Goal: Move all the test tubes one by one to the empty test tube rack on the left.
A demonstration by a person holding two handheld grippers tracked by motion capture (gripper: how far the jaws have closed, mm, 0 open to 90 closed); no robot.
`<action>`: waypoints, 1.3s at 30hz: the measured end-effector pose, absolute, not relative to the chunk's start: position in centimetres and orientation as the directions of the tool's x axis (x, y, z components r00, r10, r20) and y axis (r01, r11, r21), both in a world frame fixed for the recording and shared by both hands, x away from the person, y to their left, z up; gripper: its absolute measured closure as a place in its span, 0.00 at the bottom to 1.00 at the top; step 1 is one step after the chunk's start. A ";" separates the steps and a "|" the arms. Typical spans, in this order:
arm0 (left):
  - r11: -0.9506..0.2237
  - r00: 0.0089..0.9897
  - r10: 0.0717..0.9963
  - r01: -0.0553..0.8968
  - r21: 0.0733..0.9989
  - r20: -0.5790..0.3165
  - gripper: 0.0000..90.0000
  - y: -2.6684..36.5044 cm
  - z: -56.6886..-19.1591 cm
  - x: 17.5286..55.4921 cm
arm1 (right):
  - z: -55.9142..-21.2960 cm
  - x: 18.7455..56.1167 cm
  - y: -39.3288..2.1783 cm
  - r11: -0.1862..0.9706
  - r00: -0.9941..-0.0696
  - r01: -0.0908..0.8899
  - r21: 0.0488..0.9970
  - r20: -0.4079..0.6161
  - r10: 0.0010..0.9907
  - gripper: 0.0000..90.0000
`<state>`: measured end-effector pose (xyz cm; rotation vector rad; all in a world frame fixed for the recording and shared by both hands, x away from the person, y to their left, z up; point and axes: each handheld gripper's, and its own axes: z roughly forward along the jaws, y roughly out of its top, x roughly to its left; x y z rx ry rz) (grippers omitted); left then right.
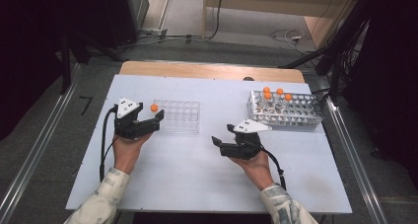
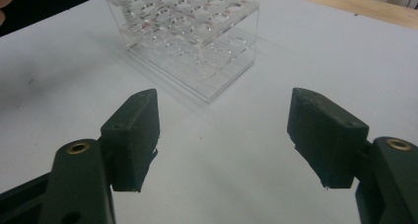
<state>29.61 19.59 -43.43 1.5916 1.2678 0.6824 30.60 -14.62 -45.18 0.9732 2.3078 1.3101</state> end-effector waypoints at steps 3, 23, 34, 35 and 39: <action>0.010 0.301 0.943 0.404 0.915 -0.144 0.18 19.9 -43.6 29.0 | -44.9 30.8 -15.2 0.334 -0.695 0.414 0.847 0.057 0.717 0.30; 0.010 0.284 0.949 0.400 0.916 -0.134 0.16 20.8 -44.8 27.3 | -42.7 33.0 -23.2 0.159 -0.525 0.462 0.873 0.124 0.842 0.30; 0.012 0.282 0.949 0.413 0.911 -0.140 0.16 20.8 -45.2 27.4 | -42.3 34.7 -26.8 0.120 -0.392 0.445 0.888 0.072 0.917 0.33; 0.013 0.283 0.949 0.412 0.911 -0.141 0.16 20.8 -45.2 27.4 | -42.4 34.9 -27.1 0.113 -0.378 0.447 0.887 0.073 0.923 0.33; 0.011 0.284 0.948 0.415 0.910 -0.141 0.16 20.7 -45.2 27.5 | -42.8 36.0 -28.5 0.088 -0.314 0.456 0.886 0.067 0.947 0.34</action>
